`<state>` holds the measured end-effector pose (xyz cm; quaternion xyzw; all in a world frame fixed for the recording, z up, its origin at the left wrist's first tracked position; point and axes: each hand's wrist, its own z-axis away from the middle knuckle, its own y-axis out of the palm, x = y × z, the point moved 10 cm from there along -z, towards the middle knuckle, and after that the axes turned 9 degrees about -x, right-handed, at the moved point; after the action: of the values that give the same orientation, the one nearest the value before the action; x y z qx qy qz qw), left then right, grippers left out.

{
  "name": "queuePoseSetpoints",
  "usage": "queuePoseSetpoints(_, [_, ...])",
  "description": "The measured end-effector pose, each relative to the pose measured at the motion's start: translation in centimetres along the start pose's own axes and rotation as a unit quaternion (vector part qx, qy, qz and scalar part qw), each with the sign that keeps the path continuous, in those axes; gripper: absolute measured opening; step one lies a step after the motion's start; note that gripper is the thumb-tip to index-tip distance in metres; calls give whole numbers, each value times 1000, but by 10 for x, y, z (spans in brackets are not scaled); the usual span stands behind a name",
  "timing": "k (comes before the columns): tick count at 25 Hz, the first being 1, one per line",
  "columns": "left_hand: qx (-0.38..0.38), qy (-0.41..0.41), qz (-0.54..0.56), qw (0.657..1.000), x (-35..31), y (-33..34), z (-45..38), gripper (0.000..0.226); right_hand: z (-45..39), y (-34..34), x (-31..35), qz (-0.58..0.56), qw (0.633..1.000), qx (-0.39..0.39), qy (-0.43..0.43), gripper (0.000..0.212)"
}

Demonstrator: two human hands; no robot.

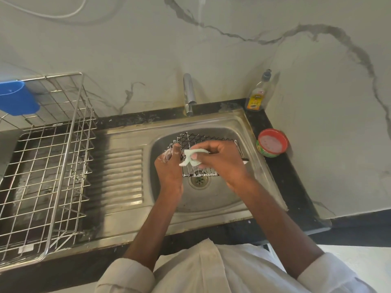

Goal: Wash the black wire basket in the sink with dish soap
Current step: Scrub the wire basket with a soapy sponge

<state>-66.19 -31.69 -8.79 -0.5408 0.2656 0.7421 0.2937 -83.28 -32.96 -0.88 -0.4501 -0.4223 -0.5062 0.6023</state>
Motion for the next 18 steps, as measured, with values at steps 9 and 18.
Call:
queuePoseSetpoints(9, [3,2,-26,1000,1,0,-9,43,-16,-39,6,159,977,-126,-71,15])
queuePoseSetpoints(18, [42,37,-17,998,-9,10,-9,42,-23,-2,33,200,952,-152,-174,19])
